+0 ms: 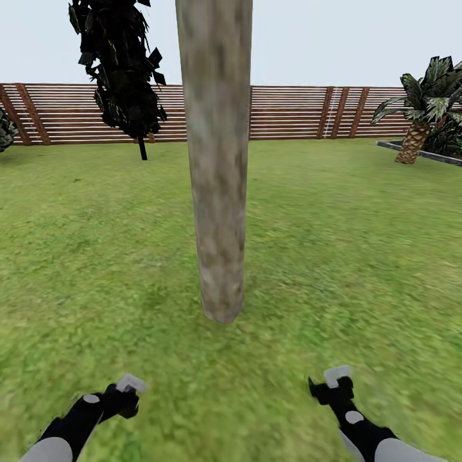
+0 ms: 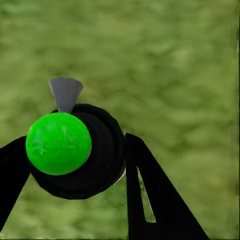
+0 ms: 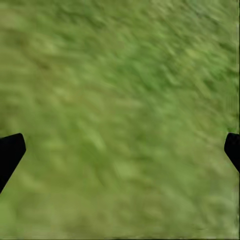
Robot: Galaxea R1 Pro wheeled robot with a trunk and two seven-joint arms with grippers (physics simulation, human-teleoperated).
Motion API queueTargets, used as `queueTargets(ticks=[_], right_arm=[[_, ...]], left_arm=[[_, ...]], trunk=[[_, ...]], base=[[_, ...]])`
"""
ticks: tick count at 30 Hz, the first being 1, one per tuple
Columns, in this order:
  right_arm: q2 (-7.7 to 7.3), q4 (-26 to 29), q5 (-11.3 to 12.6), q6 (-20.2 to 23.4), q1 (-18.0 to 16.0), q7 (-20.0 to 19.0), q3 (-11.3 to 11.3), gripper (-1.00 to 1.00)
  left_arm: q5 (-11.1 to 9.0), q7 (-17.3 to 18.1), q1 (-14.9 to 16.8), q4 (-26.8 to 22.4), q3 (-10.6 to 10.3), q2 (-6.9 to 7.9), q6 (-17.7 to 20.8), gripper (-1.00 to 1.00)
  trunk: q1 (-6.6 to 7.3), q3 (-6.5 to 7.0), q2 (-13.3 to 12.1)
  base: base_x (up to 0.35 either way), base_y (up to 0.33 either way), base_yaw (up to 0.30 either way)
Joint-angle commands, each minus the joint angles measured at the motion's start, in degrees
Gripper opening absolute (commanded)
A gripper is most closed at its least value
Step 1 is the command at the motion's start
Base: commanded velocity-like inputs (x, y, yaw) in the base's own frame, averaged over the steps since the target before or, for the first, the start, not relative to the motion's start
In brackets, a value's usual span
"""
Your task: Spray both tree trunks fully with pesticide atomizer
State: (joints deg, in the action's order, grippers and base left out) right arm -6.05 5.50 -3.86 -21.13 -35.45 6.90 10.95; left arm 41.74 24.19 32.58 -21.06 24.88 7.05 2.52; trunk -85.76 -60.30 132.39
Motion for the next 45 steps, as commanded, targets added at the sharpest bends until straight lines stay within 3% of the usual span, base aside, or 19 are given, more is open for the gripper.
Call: queueTargets(ticks=[1, 2, 4, 12, 16, 19, 21, 25, 26, 30, 31, 41, 45], right_arm=[[-0.02, -0.4, 0.4, -1.1, 0.3, 1.1, 0.2, 1.0], [-0.09, -1.3, 2.3, -3.6, 1.8, 2.4, -0.3, 1.0], [-0.15, -1.7, 3.2, -4.7, 3.0, 3.0, -0.6, 1.0], [-0.17, -2.5, 3.8, -7.4, 5.5, 3.5, -0.8, 1.0], [0.03, -3.1, 3.8, -7.6, 5.7, 3.5, -0.8, 1.0], [0.17, -3.2, 4.5, -7.6, 5.9, 3.5, -0.8, 1.0], [0.37, -3.2, 6.1, -7.6, 6.2, 3.5, -0.8, 1.0], [0.55, -3.2, 7.2, -7.6, 6.3, 3.4, -0.8, 1.0], [0.51, -3.2, 7.5, -7.6, 6.4, 3.4, -0.8, 1.0], [0.44, -3.1, 7.9, -7.6, 6.4, 3.4, -0.9, 1.0], [0.16, -3.2, 9.3, -7.6, 6.4, 3.6, -0.8, 1.0], [0.16, -3.1, 9.3, -7.6, 6.4, 3.6, -0.9, 1.0], [0.02, -3.0, 9.3, -7.7, 6.4, 3.6, -1.0, 1.0]], left_arm=[[0.1, 0.2, 0.1, 0.0, 0.6, -0.37, 1.6, -1.0], [0.1, -0.2, 0.1, 0.1, 0.6, -1.05, 5.7, -1.0], [0.1, -0.3, 0.1, -0.1, 0.6, -1.36, 7.9, -1.0], [-0.2, -0.5, 0.2, -4.5, 0.7, -1.98, 11.0, -1.0], [-0.4, -0.5, 0.4, -7.1, 0.5, -4.11, 17.0, -1.0], [-0.4, -0.6, 0.5, -9.3, 0.3, -5.93, 18.7, -1.0], [-0.4, -0.6, 0.6, -11.2, 0.2, -7.3, 19.4, -1.0], [-0.5, -0.6, 0.7, -12.2, 0.2, -7.98, 19.6, -1.0], [-0.4, -0.7, 0.8, -13.0, 0.4, -9.21, 19.7, -1.0], [-0.4, -0.7, 0.8, -16.4, 0.6, -9.39, 19.8, -1.0], [-0.4, -0.6, 0.4, -19.2, 0.6, -10.4, 20.0, -1.0], [-0.4, -0.6, 0.5, -19.3, 0.5, -10.39, 20.0, -1.0], [-0.5, -0.6, 1.0, -22.1, 0.5, -10.85, 20.0, -1.0]], trunk=[[0.02, -0.04, 0.0], [0.02, -0.04, 0.0], [0.02, -0.04, 0.0], [0.02, -0.04, 0.0], [0.02, -0.04, 0.0], [0.02, -0.04, 0.0], [0.02, -0.04, 0.0], [0.02, -0.04, 0.0], [0.02, -0.05, 0.0], [0.02, -0.2, 0.0], [0.02, -0.2, 0.0], [0.02, -0.31, 0.0], [0.02, -0.41, 0.0]], base=[[0.0, 0.0, 0.0], [0.0, 0.0, 0.0], [0.0, 0.0, 0.0], [0.075, -0.012, 0.0], [0.275, -0.144, 0.0], [0.294, -0.184, 0.0], [0.291, -0.202, 0.0], [0.263, -0.228, 0.0], [0.09, -0.269, -0.176], [0.039, -0.275, -0.059], [0.196, -0.19, 0.0], [0.073, -0.263, 0.104], [0.066, -0.308, 0.218]])
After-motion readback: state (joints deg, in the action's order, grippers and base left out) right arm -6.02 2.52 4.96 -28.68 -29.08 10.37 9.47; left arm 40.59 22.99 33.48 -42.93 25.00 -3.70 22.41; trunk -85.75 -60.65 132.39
